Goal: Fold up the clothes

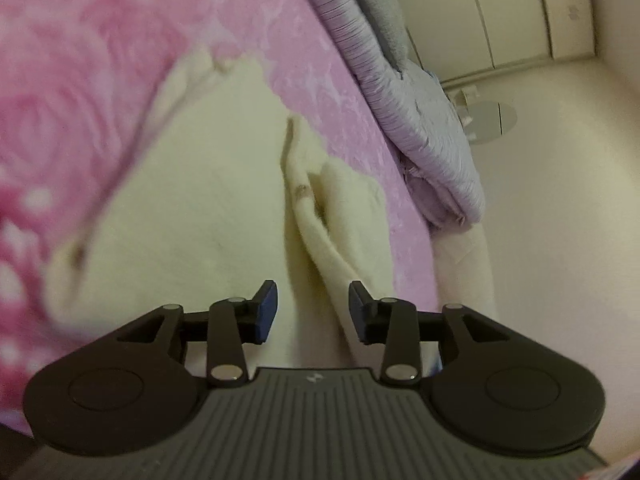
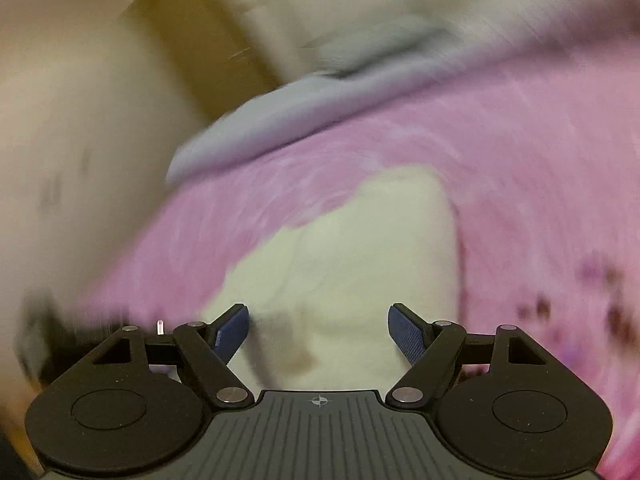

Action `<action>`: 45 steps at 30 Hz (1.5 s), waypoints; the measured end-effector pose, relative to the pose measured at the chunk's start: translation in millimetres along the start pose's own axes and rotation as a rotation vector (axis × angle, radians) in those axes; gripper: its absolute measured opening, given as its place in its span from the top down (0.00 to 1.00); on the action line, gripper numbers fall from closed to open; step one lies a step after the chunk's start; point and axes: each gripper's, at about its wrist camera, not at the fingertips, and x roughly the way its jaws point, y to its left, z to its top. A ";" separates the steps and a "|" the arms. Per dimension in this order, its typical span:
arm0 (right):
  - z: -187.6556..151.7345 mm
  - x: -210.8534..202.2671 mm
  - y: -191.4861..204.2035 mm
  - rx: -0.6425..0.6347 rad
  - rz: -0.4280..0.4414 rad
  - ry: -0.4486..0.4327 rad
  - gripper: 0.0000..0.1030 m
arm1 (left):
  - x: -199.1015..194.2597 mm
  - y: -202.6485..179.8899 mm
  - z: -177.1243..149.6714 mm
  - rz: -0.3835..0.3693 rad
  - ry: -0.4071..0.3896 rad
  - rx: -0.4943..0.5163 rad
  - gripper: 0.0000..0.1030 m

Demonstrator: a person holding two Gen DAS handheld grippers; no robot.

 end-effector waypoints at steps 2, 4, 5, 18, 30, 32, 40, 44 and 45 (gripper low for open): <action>14.6 -4.4 -26.0 0.220 0.140 -0.036 0.27 | 9.3 1.2 2.7 -0.010 0.006 -0.026 0.68; 28.2 -6.3 -41.8 0.320 0.251 -0.054 0.27 | 17.1 1.1 5.3 -0.018 0.007 -0.034 0.67; 34.7 -7.4 -46.6 0.325 0.231 -0.061 0.27 | 20.9 1.4 7.1 -0.016 0.008 -0.034 0.67; 47.5 59.8 -118.5 0.568 -0.150 -0.002 0.54 | 85.3 0.4 35.1 -0.109 0.068 -0.125 0.64; 36.9 86.2 -41.9 0.154 -0.134 0.104 0.59 | 30.1 -30.9 65.7 -0.099 -0.060 0.240 0.87; 19.3 84.9 -19.4 0.083 -0.104 0.130 0.59 | 7.1 -26.4 74.0 -0.069 -0.100 0.269 0.87; -15.5 127.0 53.9 -0.331 -0.175 0.137 0.59 | -10.0 43.2 78.6 0.002 -0.100 0.152 0.85; -10.5 120.9 42.0 -0.260 -0.110 0.150 0.59 | -6.9 51.0 80.4 -0.046 -0.097 0.069 0.86; -2.4 116.2 32.0 -0.186 -0.069 0.157 0.59 | -6.7 48.7 80.0 -0.042 -0.093 0.087 0.86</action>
